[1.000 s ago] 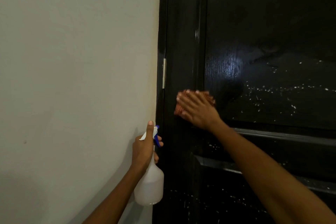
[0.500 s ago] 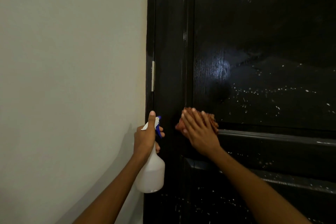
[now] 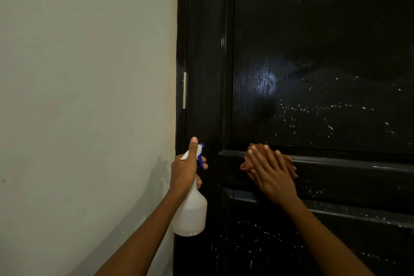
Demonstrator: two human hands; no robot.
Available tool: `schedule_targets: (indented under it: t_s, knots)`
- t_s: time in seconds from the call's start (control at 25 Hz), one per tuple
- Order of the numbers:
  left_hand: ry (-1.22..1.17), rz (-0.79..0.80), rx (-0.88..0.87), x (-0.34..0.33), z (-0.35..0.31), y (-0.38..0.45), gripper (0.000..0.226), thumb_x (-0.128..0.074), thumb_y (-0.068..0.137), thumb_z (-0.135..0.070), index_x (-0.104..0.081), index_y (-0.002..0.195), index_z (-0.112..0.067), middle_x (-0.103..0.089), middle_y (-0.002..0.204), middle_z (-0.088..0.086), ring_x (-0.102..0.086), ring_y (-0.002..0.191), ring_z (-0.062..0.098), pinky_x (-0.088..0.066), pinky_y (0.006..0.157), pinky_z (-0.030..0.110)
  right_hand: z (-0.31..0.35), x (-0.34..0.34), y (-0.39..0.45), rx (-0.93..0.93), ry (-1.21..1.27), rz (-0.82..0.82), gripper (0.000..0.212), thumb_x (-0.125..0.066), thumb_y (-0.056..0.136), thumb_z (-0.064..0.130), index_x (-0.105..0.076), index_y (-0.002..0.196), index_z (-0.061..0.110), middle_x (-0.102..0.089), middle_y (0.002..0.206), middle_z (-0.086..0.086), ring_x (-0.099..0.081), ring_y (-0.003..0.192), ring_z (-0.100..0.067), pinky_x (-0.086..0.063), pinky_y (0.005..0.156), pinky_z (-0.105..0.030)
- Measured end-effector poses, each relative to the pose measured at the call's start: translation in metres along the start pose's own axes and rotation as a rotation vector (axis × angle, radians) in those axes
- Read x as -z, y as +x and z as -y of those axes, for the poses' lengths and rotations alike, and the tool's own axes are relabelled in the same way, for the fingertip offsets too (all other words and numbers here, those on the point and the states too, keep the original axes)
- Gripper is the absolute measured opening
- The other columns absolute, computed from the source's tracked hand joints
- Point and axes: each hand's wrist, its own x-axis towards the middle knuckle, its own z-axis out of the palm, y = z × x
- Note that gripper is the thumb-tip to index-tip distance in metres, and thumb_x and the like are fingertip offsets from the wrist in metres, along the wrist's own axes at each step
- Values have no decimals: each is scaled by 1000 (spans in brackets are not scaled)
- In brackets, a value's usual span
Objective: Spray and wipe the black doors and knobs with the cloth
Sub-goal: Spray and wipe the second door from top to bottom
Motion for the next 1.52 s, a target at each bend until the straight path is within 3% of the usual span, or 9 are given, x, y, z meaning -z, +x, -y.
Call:
schedule_targets:
  t_s: [0.28,0.52,0.68,0.76,0.84,0.96,1.08,1.4,1.52]
  knots:
    - [18,71,-19,-19,-1,-2,78,-38,87,-72,-70,92,0,-73,84,18,-58,47,21,-48,41,25,-31,28,-2,-726,190,-80,65,-14,109,48,-4,167,19,7,174,-3,11,159,-35,2,127,-59]
    - [32,115,-110,-49,-21,9,79,-38,86,-73,-70,90,-1,-74,81,16,-57,44,19,-47,40,26,-24,44,108,-573,175,-153,65,-23,111,42,-2,166,16,10,173,-5,15,158,-30,7,128,-50]
    - [4,140,-116,-76,-36,18,75,-37,93,-70,-70,89,-3,-75,79,14,-58,46,23,-48,41,27,-55,45,98,23,-9,-4,67,-28,111,47,-7,167,18,3,174,-4,8,160,-27,-3,129,-51]
    - [-15,167,-112,-90,-41,20,75,-37,93,-70,-70,89,-2,-74,80,15,-57,46,24,-47,41,27,-96,52,77,132,-50,9,65,-27,110,48,-9,166,22,-1,174,-1,7,160,-24,-3,129,-50]
    - [-28,191,-123,-101,-44,20,76,-38,93,-71,-69,90,-1,-74,81,17,-56,46,24,-47,40,27,-139,66,63,-18,-61,-60,63,-25,109,48,-7,166,27,-1,174,2,6,160,-24,-5,128,-52]
    - [-23,218,-118,-111,-46,21,77,-38,92,-71,-69,90,-1,-74,83,17,-56,46,24,-47,41,27,-184,92,47,-523,4,-184,63,-20,109,46,-2,166,27,10,174,1,11,160,-28,4,129,-49]
    - [-35,233,-121,-119,-58,23,76,-38,92,-71,-70,92,-2,-74,86,19,-57,45,20,-46,40,27,-172,94,52,-843,148,-259,63,-16,110,46,2,166,23,12,173,-8,11,159,-31,0,129,-52]
    - [-64,340,-177,-164,-141,29,72,-40,93,-70,-64,86,-3,-62,66,8,-53,37,9,-42,37,23,-144,63,31,-611,70,-211,69,-26,107,48,-12,166,16,3,174,-7,2,160,-29,-5,129,-51]
    - [-75,340,-182,-172,-155,32,77,-41,91,-72,-66,96,0,-66,71,9,-58,43,11,-45,38,23,-143,61,30,-604,37,-203,68,-26,107,47,-15,166,15,1,174,-8,0,160,-29,-10,128,-53]
